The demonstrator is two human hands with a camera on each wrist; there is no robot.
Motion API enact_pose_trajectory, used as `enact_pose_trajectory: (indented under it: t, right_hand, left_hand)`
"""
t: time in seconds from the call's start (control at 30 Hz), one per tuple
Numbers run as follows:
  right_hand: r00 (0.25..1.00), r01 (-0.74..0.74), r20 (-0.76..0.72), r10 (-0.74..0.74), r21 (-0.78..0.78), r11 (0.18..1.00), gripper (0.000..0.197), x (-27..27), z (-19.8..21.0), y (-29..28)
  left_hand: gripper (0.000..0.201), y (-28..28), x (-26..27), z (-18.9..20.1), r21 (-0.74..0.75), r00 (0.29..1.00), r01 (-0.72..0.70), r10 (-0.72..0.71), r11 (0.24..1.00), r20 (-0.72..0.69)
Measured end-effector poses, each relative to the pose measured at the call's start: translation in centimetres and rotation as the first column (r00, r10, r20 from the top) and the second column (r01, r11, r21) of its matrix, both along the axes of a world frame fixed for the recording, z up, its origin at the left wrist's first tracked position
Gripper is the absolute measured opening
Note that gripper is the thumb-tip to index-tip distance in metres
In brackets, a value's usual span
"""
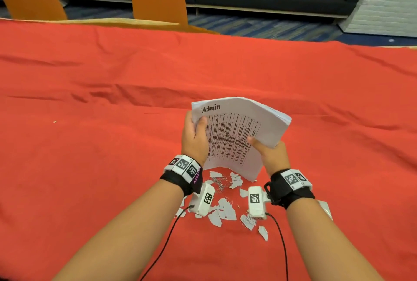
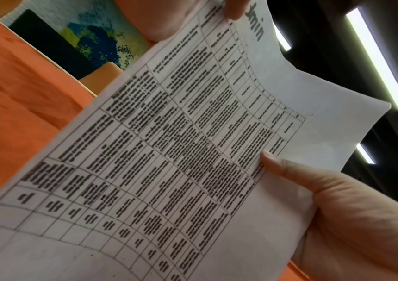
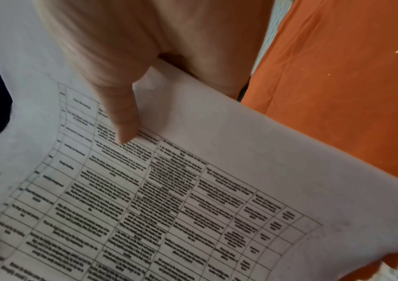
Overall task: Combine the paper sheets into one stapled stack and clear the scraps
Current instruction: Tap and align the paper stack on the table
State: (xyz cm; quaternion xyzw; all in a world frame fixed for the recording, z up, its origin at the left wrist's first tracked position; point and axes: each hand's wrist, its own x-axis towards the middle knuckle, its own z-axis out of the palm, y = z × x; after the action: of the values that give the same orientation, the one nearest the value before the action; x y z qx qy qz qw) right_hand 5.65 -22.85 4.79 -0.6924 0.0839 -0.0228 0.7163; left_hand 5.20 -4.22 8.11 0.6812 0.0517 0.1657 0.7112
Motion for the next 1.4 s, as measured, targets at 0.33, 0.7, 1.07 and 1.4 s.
enact_pose_trajectory:
  t: [0.33,0.7,1.07,1.4]
  right_hand:
    - [0.997,-0.082,-0.005,0.081,-0.043,0.996,0.029,0.2,0.2,-0.6]
    - [0.997,-0.083,0.000,0.084,-0.048,0.995,0.028,0.4,0.1,-0.9]
    - [0.998,-0.062,0.001,0.063,-0.123,0.990,0.024,1.1,2.1,-1.3]
    - [0.909,-0.347,-0.324,0.262,-0.240,0.907,0.066,-2.5,2.1,-2.9]
  left_hand:
    - [0.020,0.3,0.3,-0.1,-0.023,1.000,-0.003,0.002,1.000,-0.024]
    - [0.023,0.2,0.5,-0.3,-0.016,1.000,-0.008,0.007,1.000,-0.012]
    - [0.014,0.3,1.4,1.2,0.224,1.000,-0.009,0.013,0.975,-0.016]
    - [0.017,3.6,-0.8,-0.1,0.283,0.923,0.162,-0.044,0.945,-0.382]
